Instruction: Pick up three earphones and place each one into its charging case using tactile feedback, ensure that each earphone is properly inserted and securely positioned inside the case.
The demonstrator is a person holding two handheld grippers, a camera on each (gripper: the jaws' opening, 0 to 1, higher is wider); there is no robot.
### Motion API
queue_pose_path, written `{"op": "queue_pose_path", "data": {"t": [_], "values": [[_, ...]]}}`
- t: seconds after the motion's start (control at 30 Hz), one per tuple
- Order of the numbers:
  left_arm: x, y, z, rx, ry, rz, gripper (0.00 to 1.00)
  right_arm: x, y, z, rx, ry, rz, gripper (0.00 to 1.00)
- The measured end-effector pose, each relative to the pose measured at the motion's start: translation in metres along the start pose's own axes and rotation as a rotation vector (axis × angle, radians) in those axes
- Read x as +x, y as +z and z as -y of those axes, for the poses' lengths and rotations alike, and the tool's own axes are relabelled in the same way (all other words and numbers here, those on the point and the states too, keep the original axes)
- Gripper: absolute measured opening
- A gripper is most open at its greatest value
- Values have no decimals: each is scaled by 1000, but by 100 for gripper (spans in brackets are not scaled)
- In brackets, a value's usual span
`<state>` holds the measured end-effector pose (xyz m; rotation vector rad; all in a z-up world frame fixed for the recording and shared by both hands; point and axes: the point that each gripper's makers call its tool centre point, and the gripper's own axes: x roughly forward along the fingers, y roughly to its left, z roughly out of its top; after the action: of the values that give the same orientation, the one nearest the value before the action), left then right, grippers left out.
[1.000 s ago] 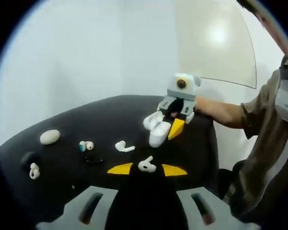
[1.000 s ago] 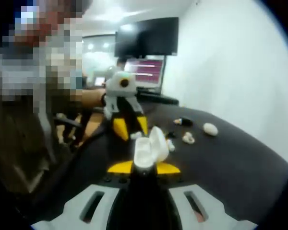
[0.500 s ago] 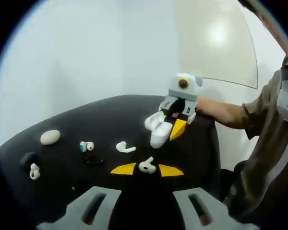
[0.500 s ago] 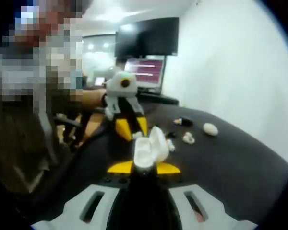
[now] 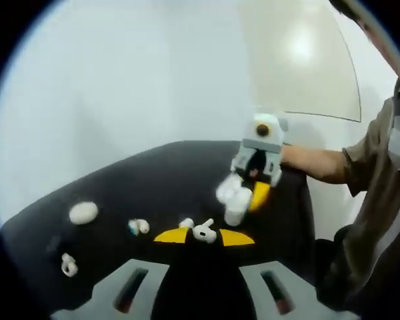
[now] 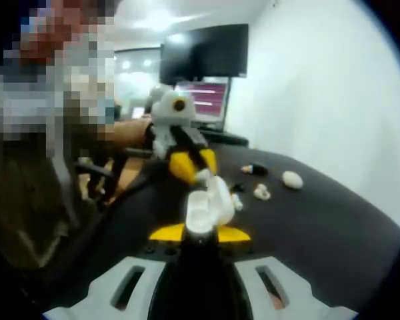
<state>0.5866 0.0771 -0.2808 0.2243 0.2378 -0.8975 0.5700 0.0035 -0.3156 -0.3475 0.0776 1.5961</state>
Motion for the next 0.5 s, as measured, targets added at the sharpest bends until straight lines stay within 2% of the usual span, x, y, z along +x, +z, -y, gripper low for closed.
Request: {"op": "queue_pose_path", "data": {"t": [0.1, 0.23, 0.27, 0.33, 0.37, 0.43, 0.5], "values": [[11, 29, -20, 10, 25, 52, 13, 0, 0, 0, 1, 0, 0, 17], [42, 51, -30, 30, 13, 51, 13, 0, 0, 0, 1, 0, 0, 17], [51, 54, -29, 60, 5, 49, 13, 0, 0, 0, 1, 0, 0, 17], [66, 58, -30, 124, 10, 45, 13, -1, 0, 0, 2, 0, 0, 17], [77, 58, -29, 116, 6, 40, 13, -1, 0, 0, 2, 0, -1, 17], [92, 53, -22, 84, -44, 17, 13, -1, 0, 0, 2, 0, 0, 17], [104, 45, -19, 94, -57, -24, 13, -1, 0, 0, 4, 1, 0, 17]]}}
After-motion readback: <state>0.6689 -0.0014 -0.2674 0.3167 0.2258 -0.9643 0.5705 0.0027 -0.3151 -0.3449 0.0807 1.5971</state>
